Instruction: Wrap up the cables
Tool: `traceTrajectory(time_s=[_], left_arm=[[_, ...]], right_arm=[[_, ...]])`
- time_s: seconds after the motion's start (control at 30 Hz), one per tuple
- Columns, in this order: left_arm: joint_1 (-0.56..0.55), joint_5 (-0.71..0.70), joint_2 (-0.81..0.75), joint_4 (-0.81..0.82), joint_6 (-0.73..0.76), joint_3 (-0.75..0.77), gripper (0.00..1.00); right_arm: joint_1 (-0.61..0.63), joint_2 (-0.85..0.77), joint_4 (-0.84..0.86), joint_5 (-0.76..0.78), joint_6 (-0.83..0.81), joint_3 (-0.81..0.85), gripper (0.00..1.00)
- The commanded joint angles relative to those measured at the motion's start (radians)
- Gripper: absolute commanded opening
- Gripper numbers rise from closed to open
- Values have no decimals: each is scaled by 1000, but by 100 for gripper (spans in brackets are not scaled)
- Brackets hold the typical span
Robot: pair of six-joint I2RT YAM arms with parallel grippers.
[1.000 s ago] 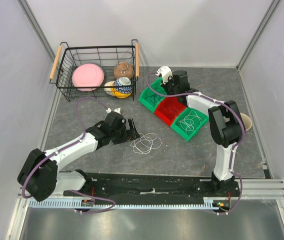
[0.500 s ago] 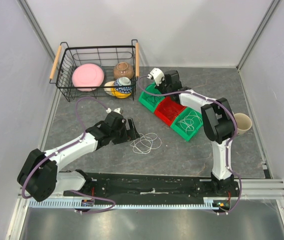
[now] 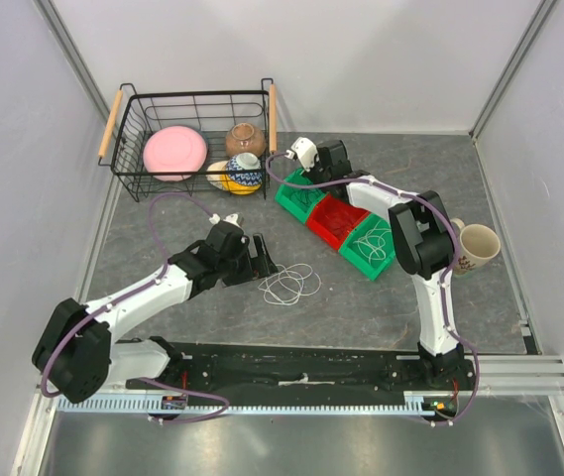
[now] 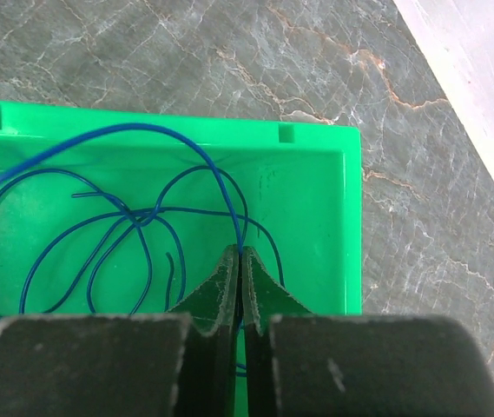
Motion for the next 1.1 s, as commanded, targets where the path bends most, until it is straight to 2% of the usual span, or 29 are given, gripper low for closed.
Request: traceTrajectory(time_s=[0.0,0.07,0.4,0.87,0.9,0.93,1.07], left_arm=[[-1,-8,-34,14,-24,-7,97],[-1,-10,-35,14,-24,-9,97],[-1,-4,-30,14,-22,-7,97],[-1,56,0,52,12,-5,94],[-1,64,14,54,16,-2,94],[-1,70,20,52,21,2,92],[-5,100,60,54,30,11,88]], right_arm=[[5,18,-16,22,7,45,8],[5,5,-20,11,11,43,14],[11,-75,-20,-24,31,36,28],[13,-212,13,-68,114,-9,78],[13,-227,28,-67,123,-21,84],[13,-265,77,-67,135,-56,98],[13,-385,213,-44,192,-180,98]])
